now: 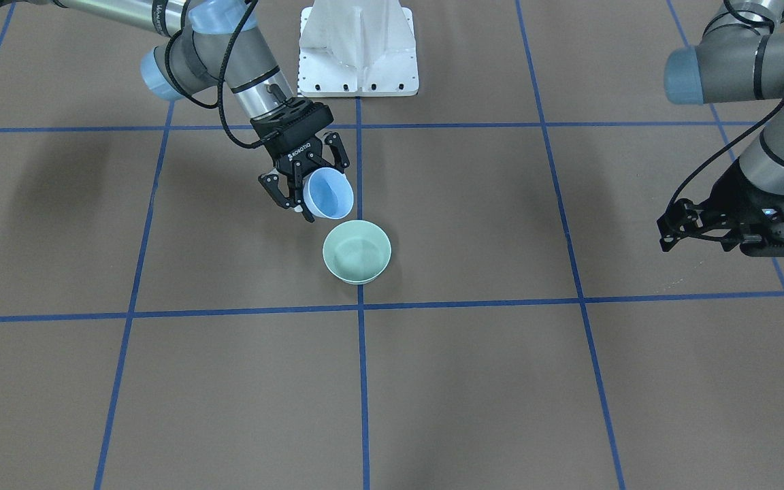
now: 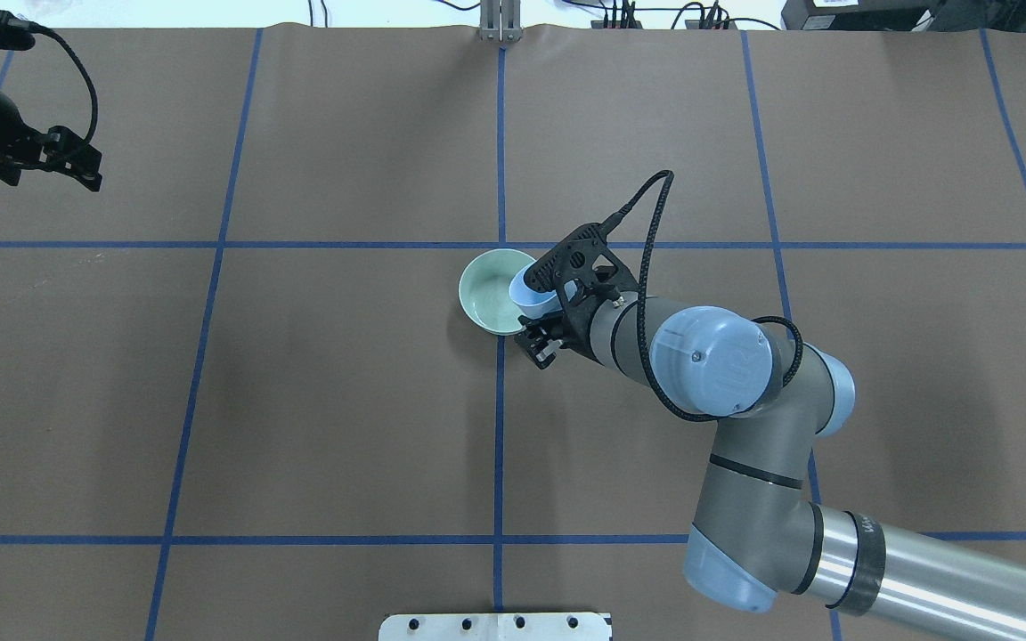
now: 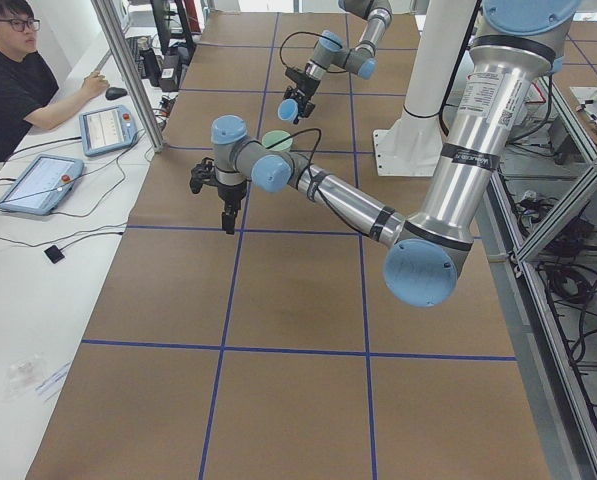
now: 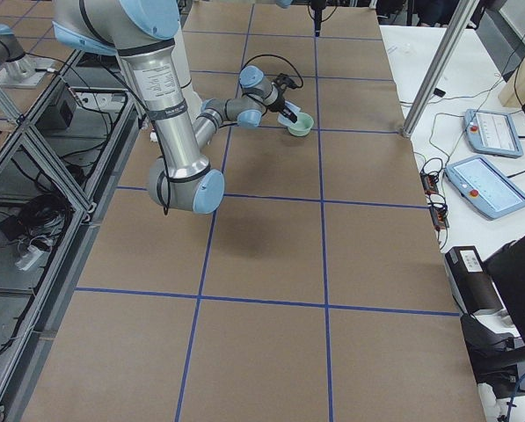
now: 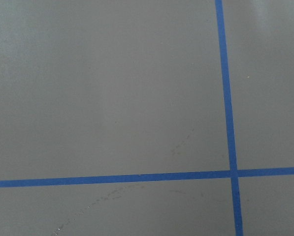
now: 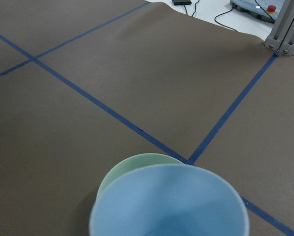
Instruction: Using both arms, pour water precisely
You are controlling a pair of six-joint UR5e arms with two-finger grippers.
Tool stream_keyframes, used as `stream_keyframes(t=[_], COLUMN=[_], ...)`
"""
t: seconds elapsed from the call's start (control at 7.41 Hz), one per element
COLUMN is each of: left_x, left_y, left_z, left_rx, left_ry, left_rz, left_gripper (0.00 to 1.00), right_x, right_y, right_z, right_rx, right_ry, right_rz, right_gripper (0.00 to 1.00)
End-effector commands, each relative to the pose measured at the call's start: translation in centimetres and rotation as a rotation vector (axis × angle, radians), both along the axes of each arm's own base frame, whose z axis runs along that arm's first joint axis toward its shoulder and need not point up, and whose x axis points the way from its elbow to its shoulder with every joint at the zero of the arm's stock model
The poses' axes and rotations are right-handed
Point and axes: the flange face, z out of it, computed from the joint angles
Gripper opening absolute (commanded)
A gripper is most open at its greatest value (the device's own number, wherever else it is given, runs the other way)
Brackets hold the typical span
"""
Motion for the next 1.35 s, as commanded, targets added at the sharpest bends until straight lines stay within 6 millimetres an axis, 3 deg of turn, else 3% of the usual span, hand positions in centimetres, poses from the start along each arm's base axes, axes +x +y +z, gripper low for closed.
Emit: stream_keyframes(t=[0.0, 0.27, 0.94, 1.21], left_x=[-0.1, -0.1, -0.3, -0.4], left_y=[-0.1, -0.1, -0.6, -0.6], left_z=[0.2, 0.3, 1.6, 1.7], left_rx=[-0.002, -0.004, 0.0, -0.002], left_ry=[-0.002, -0.002, -0.018, -0.018], left_rz=[-0.001, -0.001, 0.021, 0.019], left_gripper=[1.0, 1.0, 1.0, 1.0], right_x=[0.3, 0.5, -2.8, -3.2], right_y=[-1.7, -2.4, -3.9, -4.1], right_z=[-0.4, 0.4, -3.5, -2.9], right_rx=[-0.058, -0.08, -0.137, -0.144], right_ry=[0.088, 0.156, 0.323, 0.376], right_rz=[-0.073, -0.116, -0.187, -0.205], right_gripper=[0.0, 0.0, 0.0, 0.0])
